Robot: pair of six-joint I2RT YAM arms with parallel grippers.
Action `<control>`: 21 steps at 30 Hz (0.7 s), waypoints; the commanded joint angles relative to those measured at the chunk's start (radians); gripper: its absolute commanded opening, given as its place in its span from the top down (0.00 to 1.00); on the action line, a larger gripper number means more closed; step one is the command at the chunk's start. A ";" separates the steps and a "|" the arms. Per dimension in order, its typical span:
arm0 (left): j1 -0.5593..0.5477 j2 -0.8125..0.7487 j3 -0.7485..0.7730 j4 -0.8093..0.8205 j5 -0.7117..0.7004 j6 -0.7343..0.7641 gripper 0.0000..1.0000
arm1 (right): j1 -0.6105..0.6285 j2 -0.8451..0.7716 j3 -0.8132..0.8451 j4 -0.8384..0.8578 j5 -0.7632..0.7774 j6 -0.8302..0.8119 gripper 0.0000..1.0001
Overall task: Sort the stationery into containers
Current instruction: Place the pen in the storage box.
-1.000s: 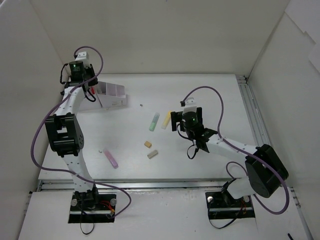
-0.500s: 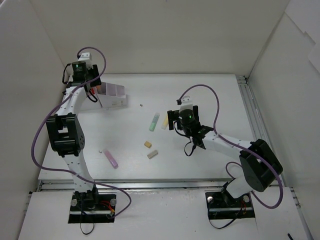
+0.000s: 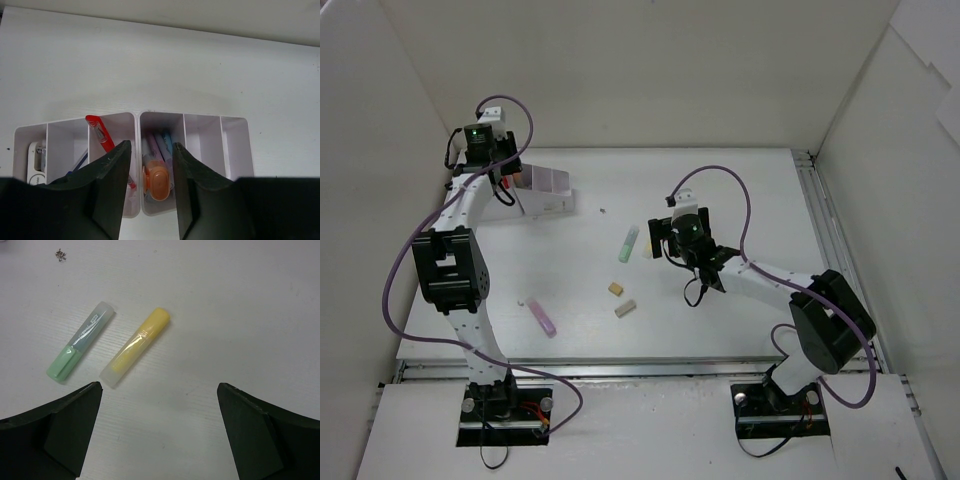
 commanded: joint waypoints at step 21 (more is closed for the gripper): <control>-0.006 -0.087 -0.034 0.109 0.096 -0.079 1.00 | -0.009 -0.013 0.033 0.052 0.023 -0.020 0.02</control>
